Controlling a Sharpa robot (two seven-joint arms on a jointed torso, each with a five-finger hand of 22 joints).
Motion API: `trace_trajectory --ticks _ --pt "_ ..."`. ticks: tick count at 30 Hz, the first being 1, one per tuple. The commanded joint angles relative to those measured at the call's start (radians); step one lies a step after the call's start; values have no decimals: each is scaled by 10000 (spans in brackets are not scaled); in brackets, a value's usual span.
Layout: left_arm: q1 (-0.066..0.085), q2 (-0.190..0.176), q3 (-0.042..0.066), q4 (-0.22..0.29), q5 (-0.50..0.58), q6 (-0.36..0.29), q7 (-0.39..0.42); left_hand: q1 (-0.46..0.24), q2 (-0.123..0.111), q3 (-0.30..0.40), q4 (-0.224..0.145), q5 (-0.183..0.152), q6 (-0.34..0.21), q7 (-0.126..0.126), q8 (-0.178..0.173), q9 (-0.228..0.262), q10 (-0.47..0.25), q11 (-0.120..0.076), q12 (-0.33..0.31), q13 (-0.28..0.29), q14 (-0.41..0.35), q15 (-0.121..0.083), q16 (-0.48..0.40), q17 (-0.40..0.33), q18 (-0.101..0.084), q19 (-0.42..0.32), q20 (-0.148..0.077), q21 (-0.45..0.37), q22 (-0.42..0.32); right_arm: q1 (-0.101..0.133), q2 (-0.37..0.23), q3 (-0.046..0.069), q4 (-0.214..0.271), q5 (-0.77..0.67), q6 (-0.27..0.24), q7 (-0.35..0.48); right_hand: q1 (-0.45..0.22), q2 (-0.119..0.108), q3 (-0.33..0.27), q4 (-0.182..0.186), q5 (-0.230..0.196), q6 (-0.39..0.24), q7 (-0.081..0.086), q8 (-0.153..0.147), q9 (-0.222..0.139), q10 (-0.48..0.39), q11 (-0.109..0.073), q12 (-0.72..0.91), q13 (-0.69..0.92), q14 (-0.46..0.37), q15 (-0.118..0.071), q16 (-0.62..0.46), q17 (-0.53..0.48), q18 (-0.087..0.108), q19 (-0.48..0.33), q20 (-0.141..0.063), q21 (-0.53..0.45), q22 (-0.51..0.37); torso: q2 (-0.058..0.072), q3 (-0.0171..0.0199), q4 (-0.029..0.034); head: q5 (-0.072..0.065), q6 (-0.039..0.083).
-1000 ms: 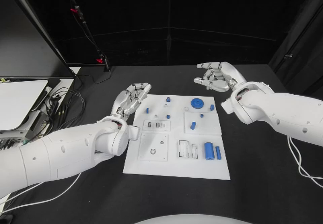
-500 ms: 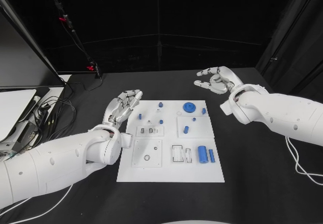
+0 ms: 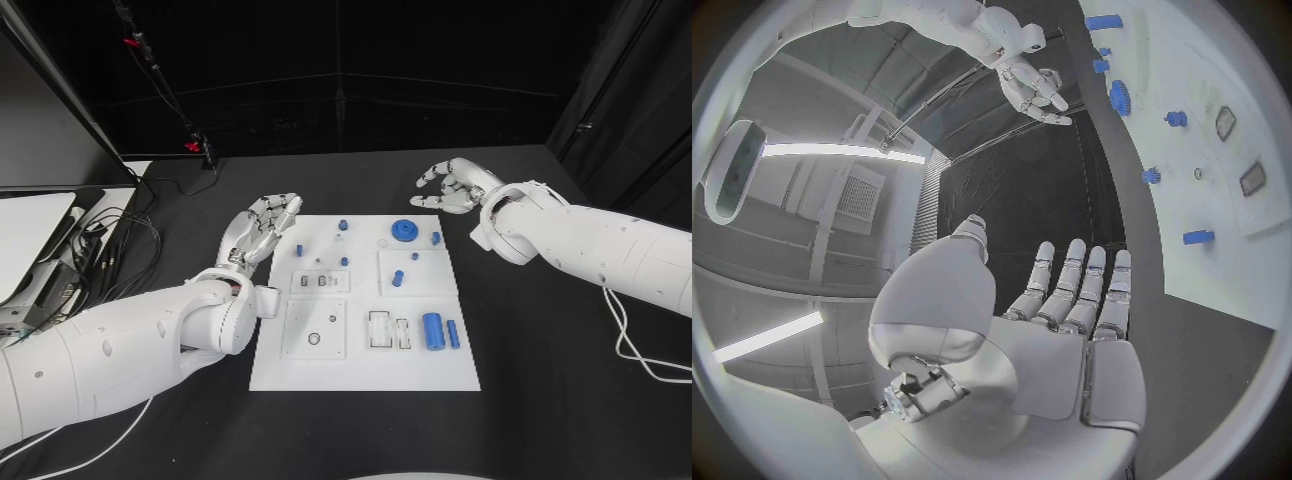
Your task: Assemble the parts on the task board
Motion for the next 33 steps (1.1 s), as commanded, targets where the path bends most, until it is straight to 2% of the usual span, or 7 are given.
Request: trace_trajectory --ticks 1,5,12,16,33 --pt "12 0 9 15 -68 96 2746 43 53 -65 18 61 54 1545 37 -16 47 4 33 -7 8 31 30 14 158 -7 57 30 9 -4 200 4 -281 -1226 928 -520 48 -125 100 -9 26 -105 312 46 -5 1077 81 25 2628 1039 79 24 2629 -68 1057 89 33 2628 -7 1 -1 25 -18" --pt "8 1 9 14 -68 98 2750 43 53 -65 18 61 54 1545 37 -16 47 4 33 -7 8 31 30 14 158 -7 57 30 9 -45 358 4 -471 -1472 1119 -549 86 -166 143 -31 18 -117 312 73 -4 1077 90 25 2628 1039 84 24 2629 -68 1057 100 33 2628 -3 6 8 52 -22" --pt "4 -21 8 13 -68 87 2752 62 64 -71 19 81 55 1545 37 -18 45 4 36 -7 7 31 31 14 157 -6 58 35 12 -128 513 5 -528 -1835 1445 -657 198 -264 322 -78 9 -40 313 169 1 1077 101 25 2628 1039 54 24 2629 -68 1057 95 33 2628 -4 -5 -27 106 -62" --pt "2 -22 8 17 -68 92 2753 62 64 -71 19 81 55 1545 37 -18 45 4 36 -7 7 31 31 14 157 -6 58 35 12 -145 607 5 -623 -2082 1590 -787 250 -263 406 -98 -9 -46 315 178 -9 1077 101 25 2628 1039 45 24 2629 -68 1057 87 33 2628 -6 -7 -14 99 -98" --pt "1 -32 8 16 -68 93 2733 78 71 -79 20 97 55 1544 37 -20 44 5 39 -7 6 32 32 14 157 -8 59 37 12 -212 920 6 -799 -2895 1814 -1088 870 -369 959 -463 -240 -75 190 246 -95 1077 -14 25 2628 1039 -121 24 2629 -68 1057 -66 33 2628 -5 2 -8 187 -197"
